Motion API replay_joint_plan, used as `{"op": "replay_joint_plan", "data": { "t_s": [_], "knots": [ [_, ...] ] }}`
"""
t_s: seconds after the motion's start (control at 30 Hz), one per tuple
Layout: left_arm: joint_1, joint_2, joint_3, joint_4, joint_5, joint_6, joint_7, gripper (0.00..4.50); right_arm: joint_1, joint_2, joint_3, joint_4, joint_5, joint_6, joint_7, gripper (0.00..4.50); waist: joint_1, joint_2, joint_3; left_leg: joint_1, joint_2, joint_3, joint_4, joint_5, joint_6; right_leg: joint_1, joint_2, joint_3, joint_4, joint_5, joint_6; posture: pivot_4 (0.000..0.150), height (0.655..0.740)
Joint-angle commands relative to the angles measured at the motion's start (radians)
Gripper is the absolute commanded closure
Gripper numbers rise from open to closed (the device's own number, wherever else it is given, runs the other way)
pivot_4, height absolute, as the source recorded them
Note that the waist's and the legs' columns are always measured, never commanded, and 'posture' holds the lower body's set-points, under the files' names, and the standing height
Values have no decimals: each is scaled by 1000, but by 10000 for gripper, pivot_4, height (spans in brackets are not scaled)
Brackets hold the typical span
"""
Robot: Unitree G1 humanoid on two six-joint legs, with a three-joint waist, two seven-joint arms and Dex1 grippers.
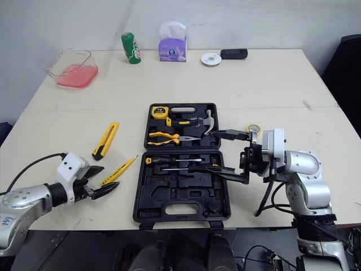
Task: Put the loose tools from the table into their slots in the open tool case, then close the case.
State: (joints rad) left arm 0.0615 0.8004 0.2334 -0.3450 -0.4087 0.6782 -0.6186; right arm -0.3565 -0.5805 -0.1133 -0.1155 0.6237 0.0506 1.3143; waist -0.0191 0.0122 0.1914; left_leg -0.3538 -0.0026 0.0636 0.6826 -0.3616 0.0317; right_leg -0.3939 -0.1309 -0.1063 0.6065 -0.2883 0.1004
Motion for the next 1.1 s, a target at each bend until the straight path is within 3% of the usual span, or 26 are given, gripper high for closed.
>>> {"op": "replay_joint_plan", "data": {
  "t_s": [0.03, 0.1, 0.2, 0.43, 0.67, 0.87, 0.97, 1.1],
  "knots": [
    [-22, 3, -27, -5, 10, 16, -9, 0, -22, -11, -8, -25, 7, 8, -15, 215, 4, 0, 0, 0, 0, 0, 0, 0, 0, 0, 0, 0, 0, 0, 0, 1500, 7400],
    [-37, 6, -50, 0, 10, 34, -18, 0, -23, -11, -6, -28, 3, 11, -22, 215, 14, 0, 0, 0, 0, 0, 0, 0, 0, 0, 0, 0, 0, 0, 0, 1500, 7400],
    [-47, 4, -73, 11, 7, 51, -36, 7940, -23, -12, -8, -33, -3, 19, -36, 0, 20, 0, 0, 0, 0, 0, 0, 0, 0, 0, 0, 0, 0, 0, 0, 1500, 7400],
    [-40, 0, -103, 22, 24, 33, -65, 38720, -12, -20, -14, -31, -8, 17, -42, 0, 19, 0, 0, 0, -1, 0, 0, 1, 1, 0, 0, 0, 0, 0, 0, 1500, 7400],
    [1, 13, 52, 59, 5, -21, -91, 39688, 25, -36, -42, -23, -7, 0, -34, 0, 16, 0, 0, 0, -1, 0, 0, 1, 1, 0, 0, 0, 0, 0, 0, 1500, 7400],
    [-11, 1, 212, 57, -61, -338, -252, 39688, 91, -111, -94, -11, -10, -26, 21, 0, 20, -1, 0, -1, 0, 1, 0, 1, 0, -1, 0, 0, -1, 0, 0, 1500, 7400],
    [-45, 45, 197, 11, -117, -349, -356, 39688, 132, -152, -118, 8, -22, -60, 55, 0, 31, -2, 0, -1, -1, 0, 0, 1, 1, 1, -1, -1, -3, 0, 0, 1500, 7400],
    [-164, 114, 90, 11, -101, -353, -431, 39688, 160, -167, -144, 11, -9, -62, 55, 0, 35, -1, 1, 0, -1, 0, 0, 1, 1, 1, -1, -1, -2, 0, 1, 1500, 7400]
  ]
}}
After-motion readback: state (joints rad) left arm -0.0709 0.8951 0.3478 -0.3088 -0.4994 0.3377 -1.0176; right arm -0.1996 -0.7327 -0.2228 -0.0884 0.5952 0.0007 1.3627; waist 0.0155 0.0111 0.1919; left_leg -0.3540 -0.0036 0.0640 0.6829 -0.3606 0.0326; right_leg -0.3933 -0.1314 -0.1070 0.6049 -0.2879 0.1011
